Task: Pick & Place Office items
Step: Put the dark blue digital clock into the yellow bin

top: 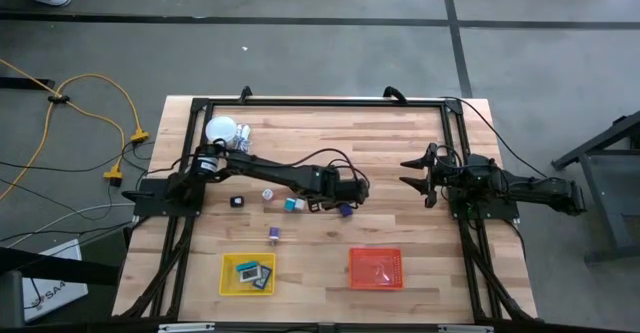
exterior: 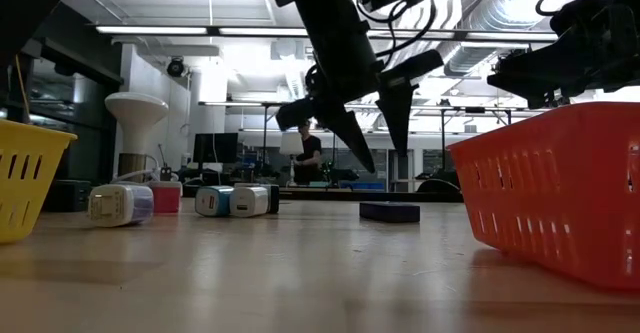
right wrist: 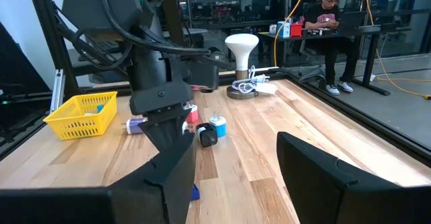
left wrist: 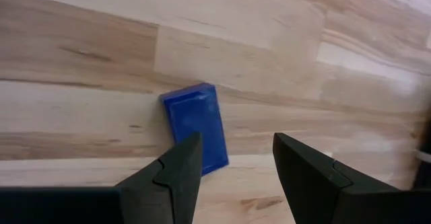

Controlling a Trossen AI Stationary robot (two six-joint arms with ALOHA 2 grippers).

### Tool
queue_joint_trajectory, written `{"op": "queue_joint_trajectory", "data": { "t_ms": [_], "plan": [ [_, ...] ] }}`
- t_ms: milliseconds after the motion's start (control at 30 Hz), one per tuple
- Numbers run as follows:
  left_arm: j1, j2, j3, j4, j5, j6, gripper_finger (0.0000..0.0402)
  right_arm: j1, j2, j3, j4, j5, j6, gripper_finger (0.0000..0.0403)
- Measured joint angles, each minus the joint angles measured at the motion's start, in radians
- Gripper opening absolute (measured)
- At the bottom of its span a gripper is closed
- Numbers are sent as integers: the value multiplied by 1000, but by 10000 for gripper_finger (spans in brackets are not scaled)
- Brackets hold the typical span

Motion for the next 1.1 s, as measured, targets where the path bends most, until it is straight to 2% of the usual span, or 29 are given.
{"op": "queue_joint_trajectory", "data": {
  "t_ms": [333,733,1100],
  "plan": [
    [0,12,0,3,36,-28,192,0,0,0,0,0,0,195],
    [2,12,0,-3,59,-28,290,0,0,0,0,0,0,195],
    [35,46,0,11,198,-68,299,0,0,0,0,0,0,195]
  ]
}}
